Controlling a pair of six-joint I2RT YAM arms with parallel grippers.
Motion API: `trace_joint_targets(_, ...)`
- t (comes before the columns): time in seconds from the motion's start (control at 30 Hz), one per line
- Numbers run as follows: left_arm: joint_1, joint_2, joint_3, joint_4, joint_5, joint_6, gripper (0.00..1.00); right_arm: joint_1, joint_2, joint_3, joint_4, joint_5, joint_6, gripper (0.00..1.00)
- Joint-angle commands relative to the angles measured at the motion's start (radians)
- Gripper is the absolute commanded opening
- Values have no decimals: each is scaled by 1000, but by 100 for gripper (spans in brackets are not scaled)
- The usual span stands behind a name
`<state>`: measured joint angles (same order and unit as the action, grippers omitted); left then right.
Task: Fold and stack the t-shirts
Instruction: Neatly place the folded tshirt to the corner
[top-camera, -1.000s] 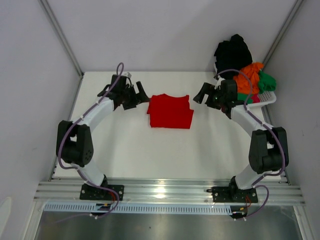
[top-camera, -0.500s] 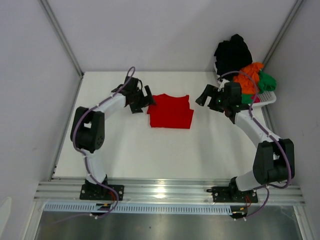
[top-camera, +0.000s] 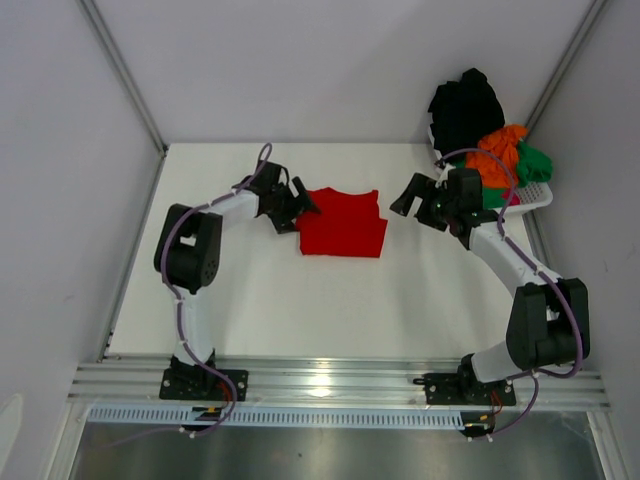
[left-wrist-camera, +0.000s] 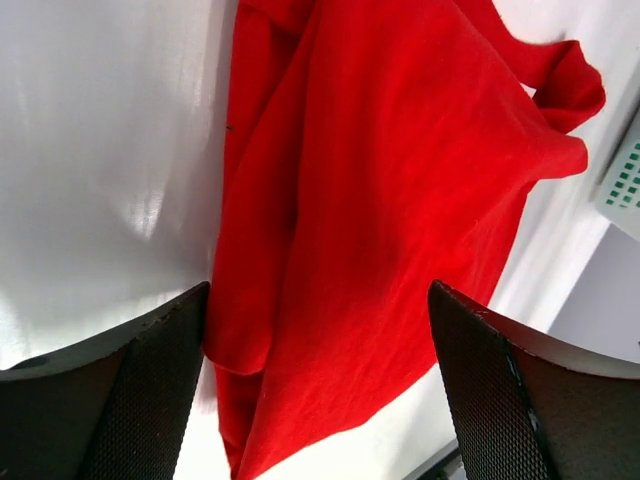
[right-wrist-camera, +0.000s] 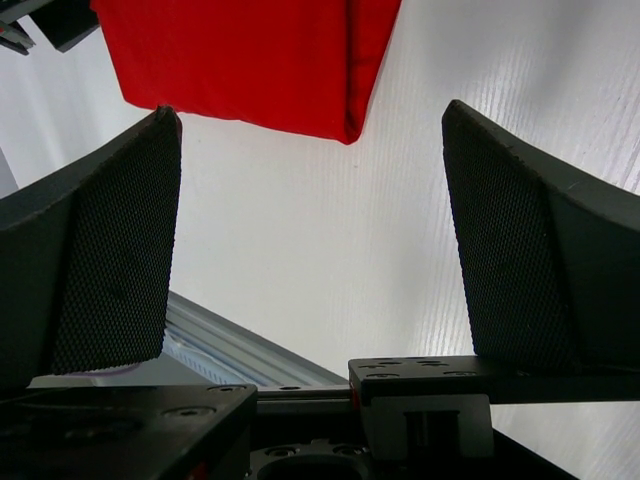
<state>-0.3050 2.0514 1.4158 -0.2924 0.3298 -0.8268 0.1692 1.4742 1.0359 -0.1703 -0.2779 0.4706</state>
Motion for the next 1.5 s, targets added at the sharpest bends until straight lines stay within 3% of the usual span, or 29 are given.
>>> trace_joint_targets(0.0, -2, 21, 37, 50, 49, -49, 89, 6, -37, 24, -29, -3, -6, 99)
trace_joint_targets(0.23, -3, 41, 0, 117, 92, -93, 82, 6, -51, 39, -54, 12, -10, 99)
trace_joint_targets(0.5, -6, 50, -9, 114, 48, -95, 76, 3, -80, 95, -80, 3, -6, 99)
trace_joint_targets(0.6, -6, 47, -6, 111, 37, -86, 63, 3, -94, 113, -66, -10, 8, 99)
trace_joint_targets(0.63, -6, 49, -5, 105, 32, -81, 50, 3, -97, 115, -61, -10, 14, 99)
trace_joint_targets(0.8, -6, 52, 18, 75, 21, -51, 16, 4, -100, 107, -38, -53, 43, 99)
trace_joint_targets(0.83, -6, 50, 29, 70, 23, -43, 1, 9, -104, 104, -32, -55, 49, 99)
trace_joint_targets(1.13, 3, -22, 37, 12, -17, 143, 1, 4, -150, 131, -61, -9, -13, 99)
trace_joint_targets(1.47, 112, -11, 285, -212, -57, 350, 1, 0, -138, 193, -126, 20, -46, 99)
